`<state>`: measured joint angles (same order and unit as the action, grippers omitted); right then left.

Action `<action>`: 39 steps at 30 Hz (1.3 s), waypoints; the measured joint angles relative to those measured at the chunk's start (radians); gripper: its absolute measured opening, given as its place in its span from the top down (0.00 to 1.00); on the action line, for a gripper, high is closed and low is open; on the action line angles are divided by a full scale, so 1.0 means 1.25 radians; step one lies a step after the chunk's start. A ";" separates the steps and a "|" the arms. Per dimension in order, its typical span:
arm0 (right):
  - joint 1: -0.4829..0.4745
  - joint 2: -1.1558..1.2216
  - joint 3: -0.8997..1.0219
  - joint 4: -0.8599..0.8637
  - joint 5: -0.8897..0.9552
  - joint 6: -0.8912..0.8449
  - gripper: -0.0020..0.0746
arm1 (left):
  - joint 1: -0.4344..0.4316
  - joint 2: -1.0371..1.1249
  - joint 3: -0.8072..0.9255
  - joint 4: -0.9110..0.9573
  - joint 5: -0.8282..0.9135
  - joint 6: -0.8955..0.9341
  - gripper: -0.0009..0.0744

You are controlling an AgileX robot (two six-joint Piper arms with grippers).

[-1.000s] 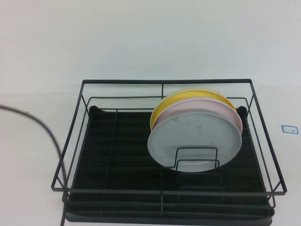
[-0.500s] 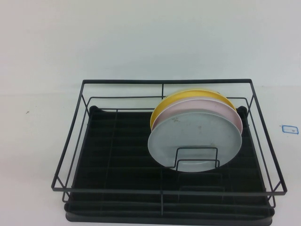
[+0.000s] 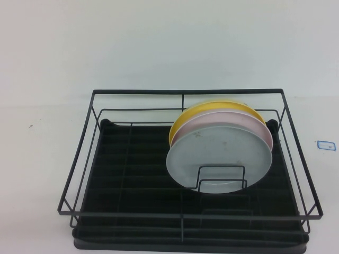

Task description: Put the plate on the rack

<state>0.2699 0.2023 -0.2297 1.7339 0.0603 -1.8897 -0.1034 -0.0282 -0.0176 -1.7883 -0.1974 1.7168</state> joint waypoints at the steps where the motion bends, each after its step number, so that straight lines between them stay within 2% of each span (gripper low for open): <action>1: 0.000 0.000 0.000 0.000 0.000 0.000 0.98 | 0.000 -0.003 0.007 0.000 0.004 0.000 0.99; 4: 0.000 -0.001 0.000 0.000 0.000 0.000 0.98 | 0.002 -0.001 0.007 0.000 0.017 0.003 0.99; 9: 0.000 -0.001 0.001 0.000 0.000 0.000 0.98 | 0.002 -0.001 0.006 0.000 0.043 -0.103 0.99; 14: 0.000 -0.001 0.001 0.000 0.000 0.000 0.98 | 0.002 -0.001 0.006 0.013 0.066 -0.029 0.99; 17: 0.000 -0.001 0.001 0.000 0.000 0.000 0.98 | 0.002 -0.001 0.006 0.114 0.049 -0.041 0.99; 19: 0.000 -0.001 0.001 0.000 0.000 0.000 0.98 | 0.002 -0.001 0.006 0.308 0.033 -0.229 0.99; 21: 0.000 -0.001 0.001 0.000 0.000 0.000 0.98 | 0.002 -0.001 0.007 0.606 0.012 -0.562 0.99; 23: 0.000 -0.001 0.001 0.000 0.000 0.000 0.98 | 0.002 -0.001 0.007 0.896 0.015 -0.827 0.99; 24: 0.000 -0.001 0.001 0.000 0.000 0.000 0.98 | 0.006 -0.001 0.007 1.024 0.032 -0.952 0.99; 27: 0.000 -0.001 0.001 0.000 0.000 0.000 0.98 | 0.047 -0.001 0.007 1.238 0.192 -1.201 0.99; 30: 0.000 -0.001 0.001 0.000 0.000 0.000 0.98 | 0.104 -0.003 0.007 1.361 0.354 -1.289 0.99; 34: 0.000 -0.001 0.001 0.000 0.000 0.000 0.98 | 0.139 -0.003 0.009 1.390 0.336 -1.286 0.99; 39: 0.000 -0.001 0.001 0.000 0.000 0.000 0.98 | 0.137 -0.003 0.036 1.304 0.337 -1.290 0.99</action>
<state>0.2699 0.2007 -0.2279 1.7339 0.0603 -1.8897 0.0681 -0.0316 0.0274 -0.1582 0.2234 0.1041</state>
